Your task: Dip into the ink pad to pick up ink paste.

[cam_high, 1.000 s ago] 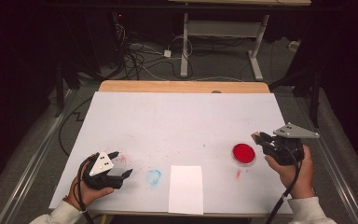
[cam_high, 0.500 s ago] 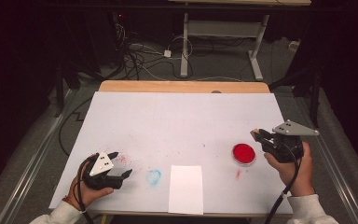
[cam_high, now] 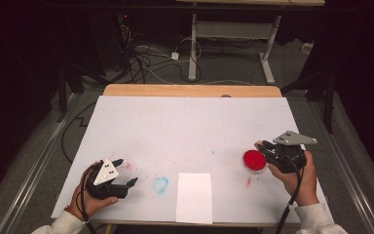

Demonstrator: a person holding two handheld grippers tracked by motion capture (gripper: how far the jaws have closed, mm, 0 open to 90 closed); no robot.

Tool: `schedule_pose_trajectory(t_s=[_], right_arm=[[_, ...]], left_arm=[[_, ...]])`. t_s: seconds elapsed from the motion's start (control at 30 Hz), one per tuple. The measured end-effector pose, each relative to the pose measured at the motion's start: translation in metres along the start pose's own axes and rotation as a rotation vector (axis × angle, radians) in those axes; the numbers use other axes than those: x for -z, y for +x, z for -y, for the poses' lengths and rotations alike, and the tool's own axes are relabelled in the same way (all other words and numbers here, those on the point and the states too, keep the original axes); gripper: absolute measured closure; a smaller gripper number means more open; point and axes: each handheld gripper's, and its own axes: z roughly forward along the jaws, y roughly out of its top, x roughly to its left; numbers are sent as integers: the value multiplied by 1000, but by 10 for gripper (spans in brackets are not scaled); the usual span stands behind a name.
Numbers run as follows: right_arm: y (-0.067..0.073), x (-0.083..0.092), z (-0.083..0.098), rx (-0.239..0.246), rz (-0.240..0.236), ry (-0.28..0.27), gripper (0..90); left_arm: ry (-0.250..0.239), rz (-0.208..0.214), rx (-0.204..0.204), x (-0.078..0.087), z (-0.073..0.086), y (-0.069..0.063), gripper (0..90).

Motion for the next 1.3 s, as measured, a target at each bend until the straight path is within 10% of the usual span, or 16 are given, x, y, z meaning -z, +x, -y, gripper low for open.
schedule_pose_trajectory(t_s=[0.67, 1.3], right_arm=[[7, -44, 29, 40, -36, 189, 761], [4, -49, 32, 17, -52, 208, 763]], left_arm=[[17, 2, -9, -3, 0, -1, 201], [20, -4, -14, -2, -1, -2, 205]])
